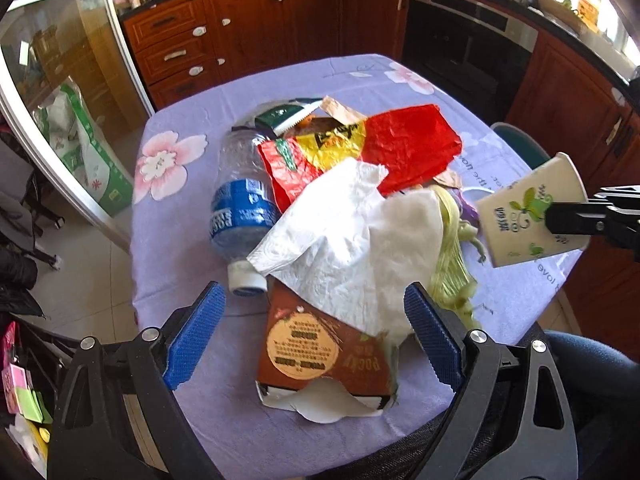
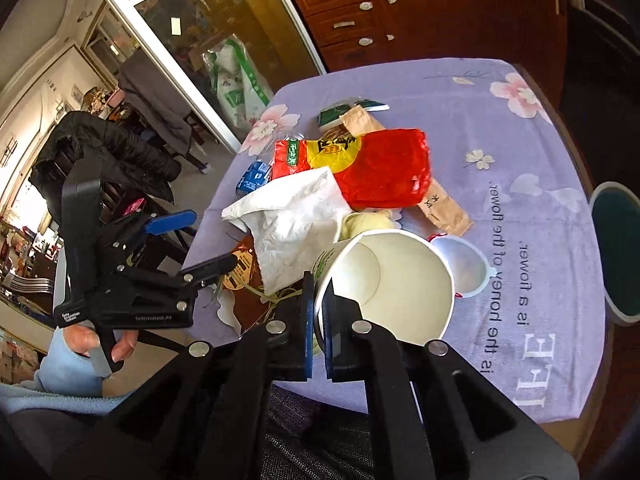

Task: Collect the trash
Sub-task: 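Grasp the white paper cup with the right tool while the left tool grasps the white tissue, then carry the cup and tissue over the teal bin and open both tools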

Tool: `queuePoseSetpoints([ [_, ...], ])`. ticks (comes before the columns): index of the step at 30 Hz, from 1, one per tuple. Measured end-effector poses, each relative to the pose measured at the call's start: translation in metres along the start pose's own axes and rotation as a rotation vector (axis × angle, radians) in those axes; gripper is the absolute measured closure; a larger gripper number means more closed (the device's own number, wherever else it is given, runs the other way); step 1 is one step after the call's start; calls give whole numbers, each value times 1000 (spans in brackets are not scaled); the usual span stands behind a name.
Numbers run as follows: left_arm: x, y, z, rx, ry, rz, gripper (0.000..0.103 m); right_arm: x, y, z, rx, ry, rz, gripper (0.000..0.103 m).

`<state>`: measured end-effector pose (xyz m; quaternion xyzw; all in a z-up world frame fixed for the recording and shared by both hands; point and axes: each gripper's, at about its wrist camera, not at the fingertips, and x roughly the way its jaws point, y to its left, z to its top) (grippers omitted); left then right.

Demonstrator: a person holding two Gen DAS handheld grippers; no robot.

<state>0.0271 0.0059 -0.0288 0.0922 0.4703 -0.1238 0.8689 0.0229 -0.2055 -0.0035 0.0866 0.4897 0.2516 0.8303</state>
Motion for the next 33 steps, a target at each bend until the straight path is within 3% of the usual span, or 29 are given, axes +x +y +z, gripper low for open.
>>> queuePoseSetpoints([
  [4,12,4,16,37,6,7,12,-7,-11,1,10,-20,-75,99],
  [8,28,-6,28,148,6,67,17,-2,-23,0,49,-9,-106,99],
  [11,40,-9,36,198,33,48,19,0,-29,-2,65,-5,-107,99],
  [13,50,-12,39,229,59,45,30,1,-32,-2,75,-4,-108,99],
  [15,58,-15,38,237,93,22,58,1,-35,-3,87,-3,-108,99],
  [17,65,-16,36,234,116,8,74,1,-38,-3,100,-4,-107,99],
  [19,70,-17,33,226,135,-4,83,1,-40,-3,110,-3,-105,99],
  [21,73,-17,30,209,146,-4,100,1,-42,-3,116,-5,-106,99],
  [23,69,-17,29,188,140,5,102,-1,-45,-4,122,-10,-107,99],
  [28,39,-21,36,184,74,27,102,-6,-50,-3,139,-25,-106,99],
  [31,38,-21,43,203,73,28,93,-8,-51,-4,146,-30,-100,99],
  [32,41,-20,45,203,79,38,68,-9,-52,-5,146,-31,-98,99],
  [33,45,-18,46,204,80,41,35,-9,-51,-5,146,-32,-97,99],
])
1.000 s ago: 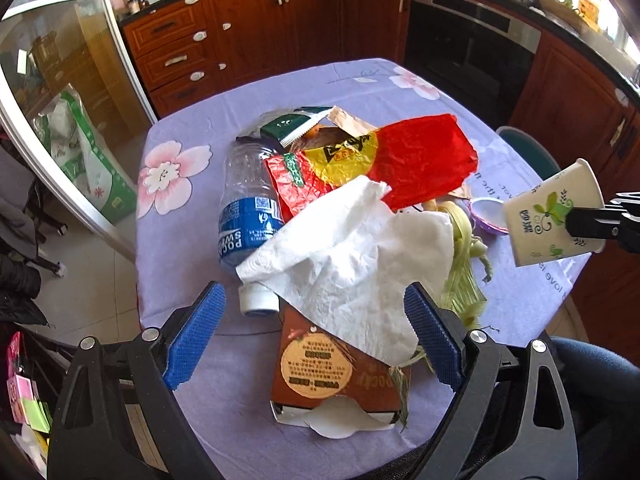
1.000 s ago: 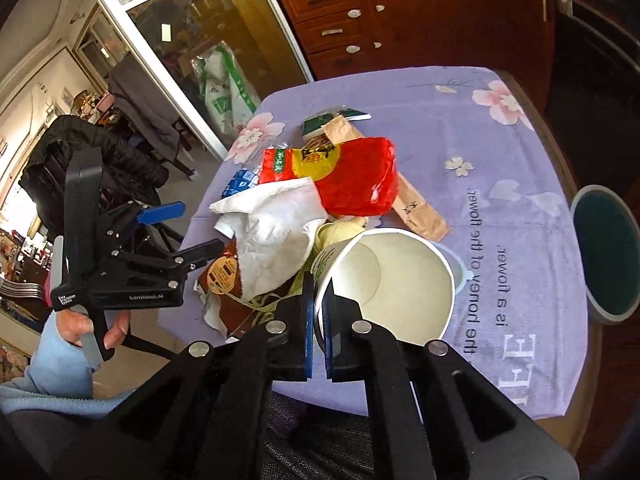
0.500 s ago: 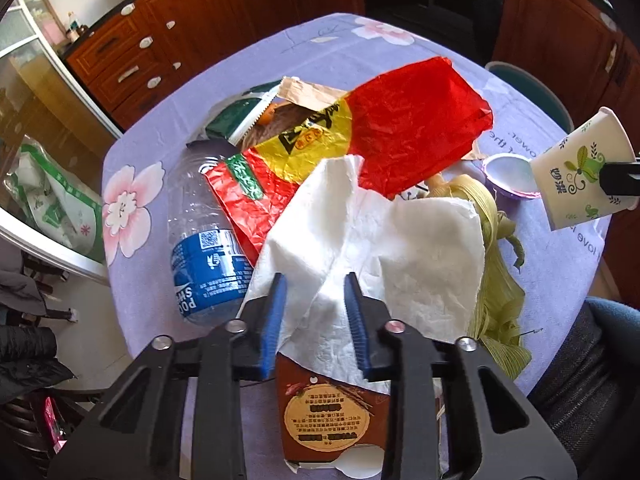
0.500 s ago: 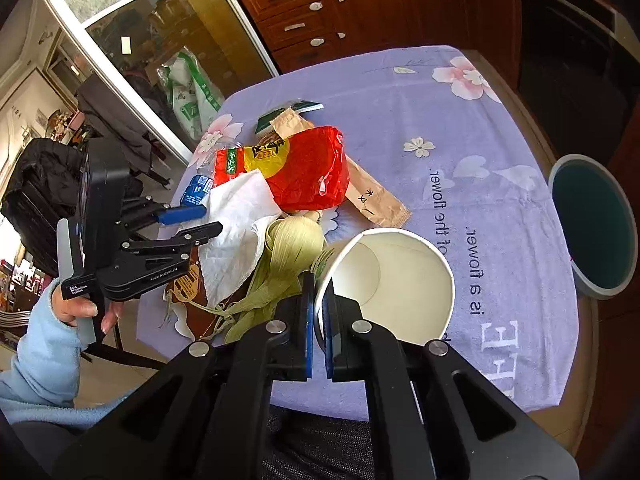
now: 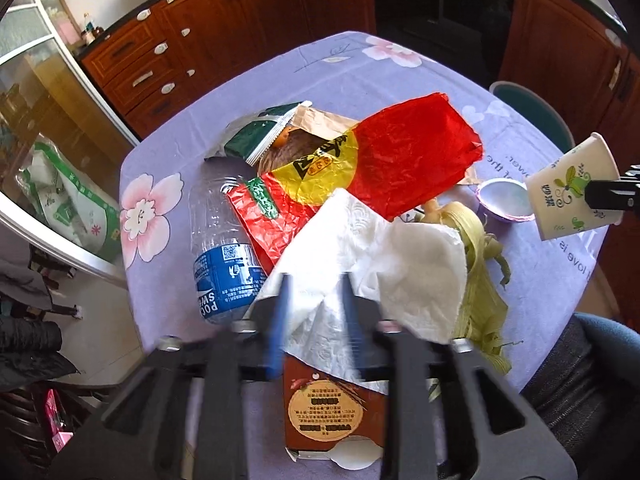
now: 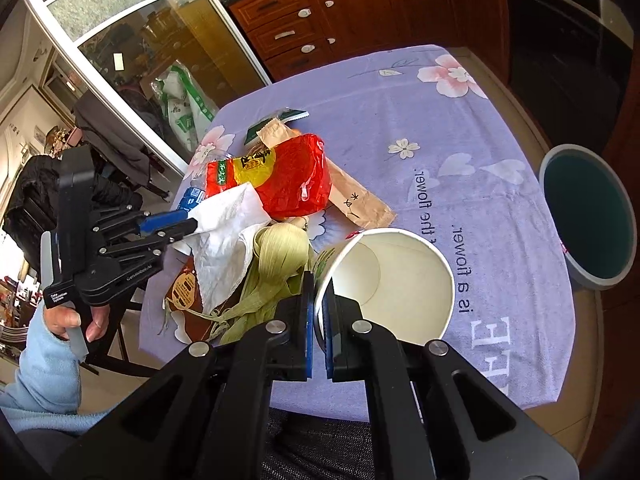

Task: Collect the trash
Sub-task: 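Carry the cup and tissue over the teal bin and open both tools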

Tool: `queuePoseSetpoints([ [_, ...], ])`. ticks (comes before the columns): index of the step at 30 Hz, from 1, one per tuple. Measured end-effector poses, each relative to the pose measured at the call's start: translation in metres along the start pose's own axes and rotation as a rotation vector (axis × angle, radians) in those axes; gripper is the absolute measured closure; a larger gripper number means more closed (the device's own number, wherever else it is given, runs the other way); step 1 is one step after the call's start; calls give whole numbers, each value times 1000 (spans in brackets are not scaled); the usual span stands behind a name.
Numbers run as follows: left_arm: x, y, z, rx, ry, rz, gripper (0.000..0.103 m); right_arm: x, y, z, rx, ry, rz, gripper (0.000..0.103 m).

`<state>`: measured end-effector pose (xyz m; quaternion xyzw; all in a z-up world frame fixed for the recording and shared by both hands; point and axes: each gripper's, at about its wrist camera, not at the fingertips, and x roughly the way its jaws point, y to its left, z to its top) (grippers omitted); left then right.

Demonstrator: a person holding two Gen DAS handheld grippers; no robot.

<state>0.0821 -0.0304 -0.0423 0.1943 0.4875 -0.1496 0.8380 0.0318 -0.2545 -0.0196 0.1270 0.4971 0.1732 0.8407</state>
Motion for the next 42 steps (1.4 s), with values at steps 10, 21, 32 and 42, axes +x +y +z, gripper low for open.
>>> queuePoseSetpoints([
  [10,43,3,18,96,58,17,26,8,-3,1,18,19,8,99],
  [21,30,-12,13,105,63,-25,100,15,-10,7,41,25,24,99],
  [32,-69,-25,43,70,-144,-32,100,-10,-30,15,63,-45,9,99],
  [42,-105,-109,121,166,-274,-158,100,-82,-87,42,138,-243,-82,99],
])
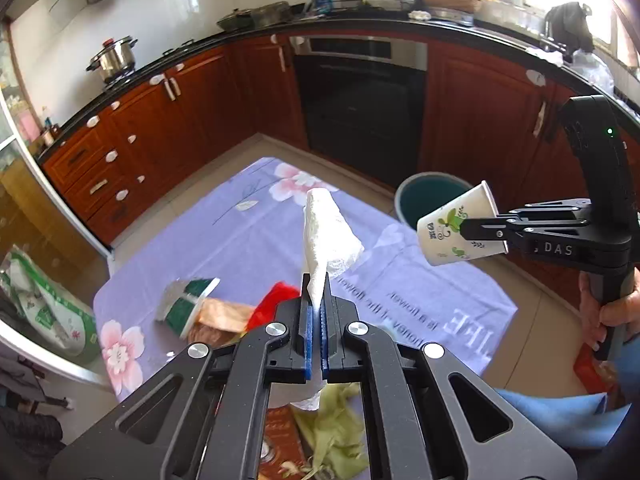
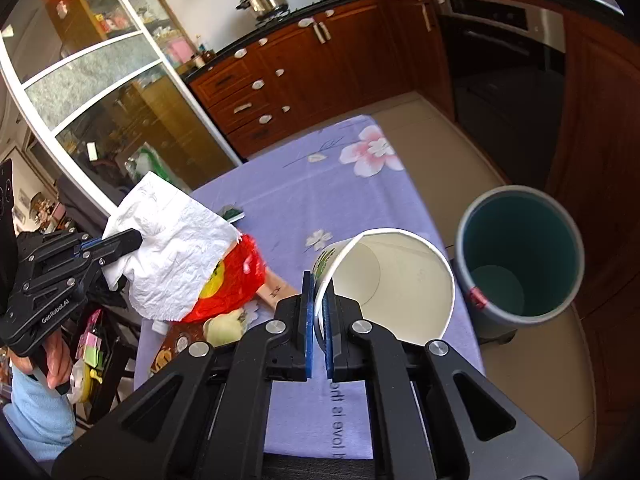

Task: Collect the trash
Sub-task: 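Carry the cup and tissue over the teal bin and open both tools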

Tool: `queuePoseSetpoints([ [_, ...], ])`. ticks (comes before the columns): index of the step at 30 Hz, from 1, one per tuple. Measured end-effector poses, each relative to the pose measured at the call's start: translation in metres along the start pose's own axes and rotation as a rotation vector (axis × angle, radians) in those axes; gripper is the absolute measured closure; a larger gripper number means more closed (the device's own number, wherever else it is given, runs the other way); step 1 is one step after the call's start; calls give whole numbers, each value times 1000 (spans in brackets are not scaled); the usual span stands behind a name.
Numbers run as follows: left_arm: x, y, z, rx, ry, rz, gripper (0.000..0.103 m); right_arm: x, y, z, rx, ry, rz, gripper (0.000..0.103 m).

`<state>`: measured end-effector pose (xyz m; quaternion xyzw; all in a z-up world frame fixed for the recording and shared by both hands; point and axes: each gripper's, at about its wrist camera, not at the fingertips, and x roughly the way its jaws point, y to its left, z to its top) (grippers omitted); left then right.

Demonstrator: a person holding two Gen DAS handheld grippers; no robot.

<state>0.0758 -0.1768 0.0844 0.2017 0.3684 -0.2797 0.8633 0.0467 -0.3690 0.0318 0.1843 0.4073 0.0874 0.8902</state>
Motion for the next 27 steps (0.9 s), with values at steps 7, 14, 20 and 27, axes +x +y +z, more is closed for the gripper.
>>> queuePoseSetpoints([
  [7,45,-80,68,74,-12,-163,100,-25,-82,23,107,-84,-139,99],
  [14,117,-142,111,93,40,-273,100,-9,-158,26,222,-45,-218,99],
  [20,194,-166,119,67,139,-301,100,30,-206,22,293,39,-256,99],
  [27,275,-182,121,53,251,-307,100,74,-237,28,328,126,-298,99],
])
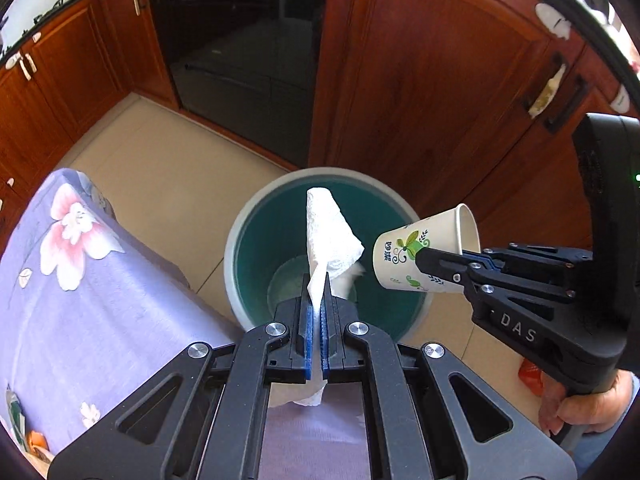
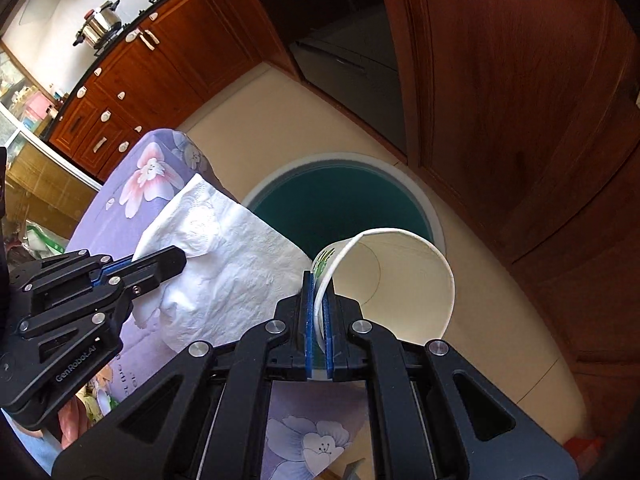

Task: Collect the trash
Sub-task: 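Carry the cup and tissue over the teal bin and open both tools, then move both tools back over the table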

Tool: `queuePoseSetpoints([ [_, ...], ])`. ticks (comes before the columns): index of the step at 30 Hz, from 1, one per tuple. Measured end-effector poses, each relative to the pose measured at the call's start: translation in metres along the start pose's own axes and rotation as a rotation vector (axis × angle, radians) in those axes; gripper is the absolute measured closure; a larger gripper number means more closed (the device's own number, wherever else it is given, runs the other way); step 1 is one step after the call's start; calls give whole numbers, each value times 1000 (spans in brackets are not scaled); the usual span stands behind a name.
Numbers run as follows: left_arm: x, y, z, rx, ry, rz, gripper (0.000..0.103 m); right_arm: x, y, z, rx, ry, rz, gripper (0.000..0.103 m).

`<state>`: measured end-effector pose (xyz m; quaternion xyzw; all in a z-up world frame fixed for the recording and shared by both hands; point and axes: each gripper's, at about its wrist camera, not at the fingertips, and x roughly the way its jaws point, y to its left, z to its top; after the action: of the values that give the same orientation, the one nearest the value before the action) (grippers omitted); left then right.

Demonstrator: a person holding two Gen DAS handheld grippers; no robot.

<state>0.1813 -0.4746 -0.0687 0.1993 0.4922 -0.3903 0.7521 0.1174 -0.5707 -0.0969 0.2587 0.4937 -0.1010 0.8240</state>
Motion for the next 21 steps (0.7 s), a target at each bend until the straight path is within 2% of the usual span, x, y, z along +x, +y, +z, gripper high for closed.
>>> queuePoseSetpoints([
  [5,25,0,6,0,43,13,97,23,-3,12,5,35,-17,94],
  [6,26,-1,6,-3,50,12,90,26,-2,14,6,40,-18,90],
  [7,25,-2,5,-7,52,14,82,26,-5,14,5,40,-15,70],
  [8,23,-2,5,-10,44,32,61,26,-3,14,5,38,-18,59],
  [9,20,-2,6,-16,24,64,49,25,-3,15,6,30,-49,55],
  [11,11,3,4,-27,0,79,40,22,-6,16,15,24,-55,42],
  [12,8,5,4,-41,-1,70,35,20,-9,16,28,26,-64,30],
  [13,4,8,3,-55,0,64,32,16,-11,15,40,19,-65,25],
  [15,-3,12,0,-71,1,71,18,9,-11,12,48,6,-61,22],
  [16,-7,12,-2,-72,-4,77,16,6,-10,10,53,11,-67,18],
  [19,-22,14,-11,-68,-25,101,4,-6,-5,6,44,1,-84,17],
  [21,-30,14,-15,-67,-35,105,4,-14,-1,4,24,-1,-101,14],
])
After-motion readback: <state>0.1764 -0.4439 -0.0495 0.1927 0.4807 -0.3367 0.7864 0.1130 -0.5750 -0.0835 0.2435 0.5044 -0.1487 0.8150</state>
